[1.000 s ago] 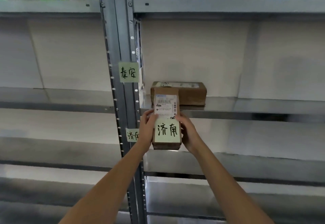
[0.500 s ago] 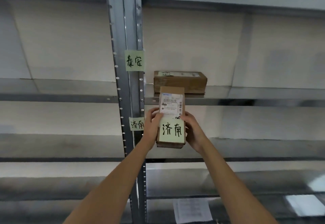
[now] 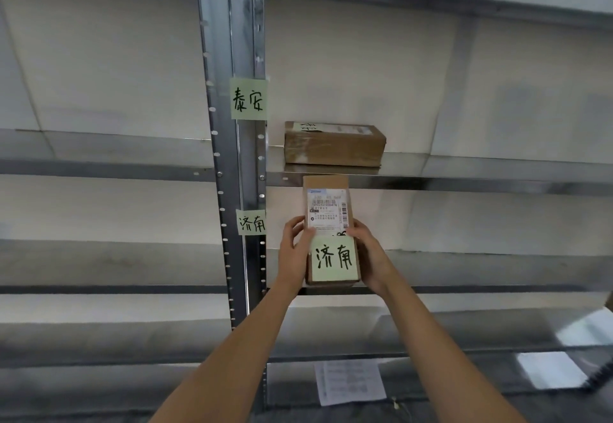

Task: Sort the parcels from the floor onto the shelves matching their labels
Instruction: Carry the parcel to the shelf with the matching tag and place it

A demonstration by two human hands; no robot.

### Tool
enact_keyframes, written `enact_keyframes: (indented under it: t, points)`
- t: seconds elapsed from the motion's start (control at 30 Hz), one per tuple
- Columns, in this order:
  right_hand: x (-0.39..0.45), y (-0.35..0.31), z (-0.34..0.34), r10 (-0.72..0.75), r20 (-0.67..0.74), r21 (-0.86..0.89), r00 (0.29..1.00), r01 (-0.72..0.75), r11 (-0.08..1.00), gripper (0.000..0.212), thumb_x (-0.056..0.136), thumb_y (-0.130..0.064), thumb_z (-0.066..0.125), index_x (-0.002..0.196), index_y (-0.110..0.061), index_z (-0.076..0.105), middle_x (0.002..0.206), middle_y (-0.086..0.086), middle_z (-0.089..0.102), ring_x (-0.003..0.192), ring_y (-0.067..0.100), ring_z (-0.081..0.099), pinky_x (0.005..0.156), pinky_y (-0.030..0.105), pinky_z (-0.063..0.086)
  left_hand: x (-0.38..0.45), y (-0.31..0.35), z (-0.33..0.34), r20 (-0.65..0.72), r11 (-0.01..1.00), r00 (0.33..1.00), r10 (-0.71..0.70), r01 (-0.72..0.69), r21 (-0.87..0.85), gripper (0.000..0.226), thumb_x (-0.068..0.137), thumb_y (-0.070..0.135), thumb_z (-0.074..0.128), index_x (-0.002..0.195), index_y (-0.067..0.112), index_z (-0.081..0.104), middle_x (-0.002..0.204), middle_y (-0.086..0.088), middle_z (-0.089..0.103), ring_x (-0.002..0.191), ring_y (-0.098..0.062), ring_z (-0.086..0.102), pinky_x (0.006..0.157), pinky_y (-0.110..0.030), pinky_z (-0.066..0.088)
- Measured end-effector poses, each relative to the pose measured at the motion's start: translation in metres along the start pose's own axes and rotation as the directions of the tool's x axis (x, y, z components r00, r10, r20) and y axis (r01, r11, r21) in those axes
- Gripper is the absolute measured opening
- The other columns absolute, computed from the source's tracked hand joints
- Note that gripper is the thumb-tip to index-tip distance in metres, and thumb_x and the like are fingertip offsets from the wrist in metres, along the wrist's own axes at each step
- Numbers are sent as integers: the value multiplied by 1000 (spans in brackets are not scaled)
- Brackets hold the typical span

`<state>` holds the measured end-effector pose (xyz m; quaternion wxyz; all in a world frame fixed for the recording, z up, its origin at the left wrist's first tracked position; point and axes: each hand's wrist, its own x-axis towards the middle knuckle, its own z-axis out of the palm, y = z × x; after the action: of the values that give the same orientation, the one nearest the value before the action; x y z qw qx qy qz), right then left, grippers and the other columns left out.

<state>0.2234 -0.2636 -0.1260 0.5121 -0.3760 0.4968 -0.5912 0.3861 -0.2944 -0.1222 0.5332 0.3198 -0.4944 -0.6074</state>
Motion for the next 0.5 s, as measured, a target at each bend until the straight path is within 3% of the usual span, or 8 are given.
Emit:
enact_keyframes:
  t: [0.13, 0.27, 0.33, 0.4, 0.5]
  points:
    - [1, 4, -2, 38, -23, 14, 999, -38, 999, 69, 74, -50, 74, 135, -23, 57, 130, 19, 68, 127, 43, 60, 109, 60, 49, 6, -1, -1, 15, 998, 999, -47, 46, 31, 32, 98, 25, 56, 128, 20, 48, 128, -12, 62, 97, -25, 72, 70, -34, 61]
    - [2, 20, -3, 192, -68, 77, 979, -186, 979, 55, 83, -51, 64, 128, -19, 66, 129, 21, 70, 113, 36, 68, 94, 50, 56, 1, -2, 0, 46, 961, 964, -261, 256, 104, 37, 100, 39, 47, 133, 23, 42, 111, -8, 68, 87, -16, 70, 64, -26, 57]
    - [3, 30, -8, 216, -87, 166, 972, -200, 966, 50, 87, -47, 61, 125, -16, 68, 129, 24, 69, 112, 38, 68, 102, 54, 51, -2, -13, -5, 74, 907, 916, -394, 374, 196, 49, 97, 55, 42, 136, 25, 43, 112, -2, 67, 97, -17, 65, 77, -35, 56]
    - [4, 36, -11, 201, -125, 243, 971, -166, 956, 43, 91, -42, 59, 123, -15, 67, 126, 24, 71, 117, 41, 67, 109, 56, 46, -6, -27, -12, 127, 837, 840, -527, 487, 250, 66, 85, 71, 46, 136, 30, 43, 124, -3, 60, 115, -26, 55, 96, -51, 41]
    - [4, 43, -15, 224, -197, 282, 955, -164, 945, 42, 95, -41, 54, 127, -15, 65, 113, 18, 75, 103, 36, 69, 91, 50, 55, -10, -45, -16, 189, 787, 768, -612, 570, 234, 83, 70, 75, 58, 138, 34, 36, 134, -6, 50, 131, -30, 42, 103, -62, 33]
